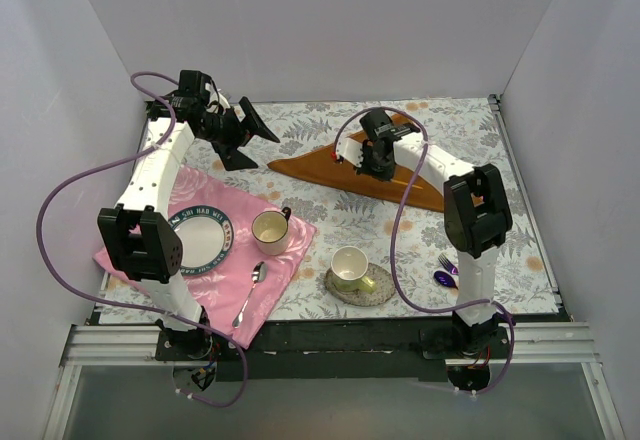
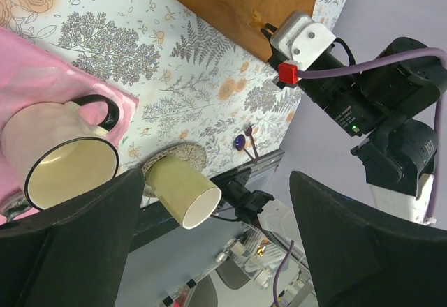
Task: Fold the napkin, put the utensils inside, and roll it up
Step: Place the utensil onto the napkin
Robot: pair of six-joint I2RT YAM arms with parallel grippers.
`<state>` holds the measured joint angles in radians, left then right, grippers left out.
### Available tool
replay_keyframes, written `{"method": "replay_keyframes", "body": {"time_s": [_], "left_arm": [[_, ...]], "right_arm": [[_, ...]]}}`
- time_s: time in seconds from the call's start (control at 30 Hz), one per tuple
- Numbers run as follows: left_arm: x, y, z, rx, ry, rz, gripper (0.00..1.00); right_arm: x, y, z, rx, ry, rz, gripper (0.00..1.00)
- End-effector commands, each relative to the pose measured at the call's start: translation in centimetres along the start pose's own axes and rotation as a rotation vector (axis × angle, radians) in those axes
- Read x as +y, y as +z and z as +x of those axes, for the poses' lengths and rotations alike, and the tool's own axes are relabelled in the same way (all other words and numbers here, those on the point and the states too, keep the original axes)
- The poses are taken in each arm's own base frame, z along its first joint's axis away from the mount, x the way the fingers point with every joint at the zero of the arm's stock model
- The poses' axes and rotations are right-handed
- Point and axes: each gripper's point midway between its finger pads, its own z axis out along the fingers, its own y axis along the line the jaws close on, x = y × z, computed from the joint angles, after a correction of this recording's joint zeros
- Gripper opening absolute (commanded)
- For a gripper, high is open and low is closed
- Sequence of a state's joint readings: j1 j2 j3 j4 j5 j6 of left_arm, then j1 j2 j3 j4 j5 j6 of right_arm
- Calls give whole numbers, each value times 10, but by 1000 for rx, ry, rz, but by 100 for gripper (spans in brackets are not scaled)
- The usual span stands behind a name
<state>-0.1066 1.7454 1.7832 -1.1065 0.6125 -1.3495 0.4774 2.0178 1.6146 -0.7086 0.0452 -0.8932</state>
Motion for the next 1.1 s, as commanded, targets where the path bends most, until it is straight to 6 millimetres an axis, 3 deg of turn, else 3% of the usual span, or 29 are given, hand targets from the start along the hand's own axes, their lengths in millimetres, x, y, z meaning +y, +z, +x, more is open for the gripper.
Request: {"method": "replay_keyframes", "body": {"time_s": [0.0,0.37,1.07], "left_arm": [[-13,-12,-3,-16,31,41,84],[-12,-14,-5,-19,26,49,84],[-10,-16,-9,-20,12,59,84]], "right_arm": [[1,8,1,-11,-21,-24,1],[16,25,-9,-58,-25,-105,1],[8,40,-11,-44,-29,-89,1]]}}
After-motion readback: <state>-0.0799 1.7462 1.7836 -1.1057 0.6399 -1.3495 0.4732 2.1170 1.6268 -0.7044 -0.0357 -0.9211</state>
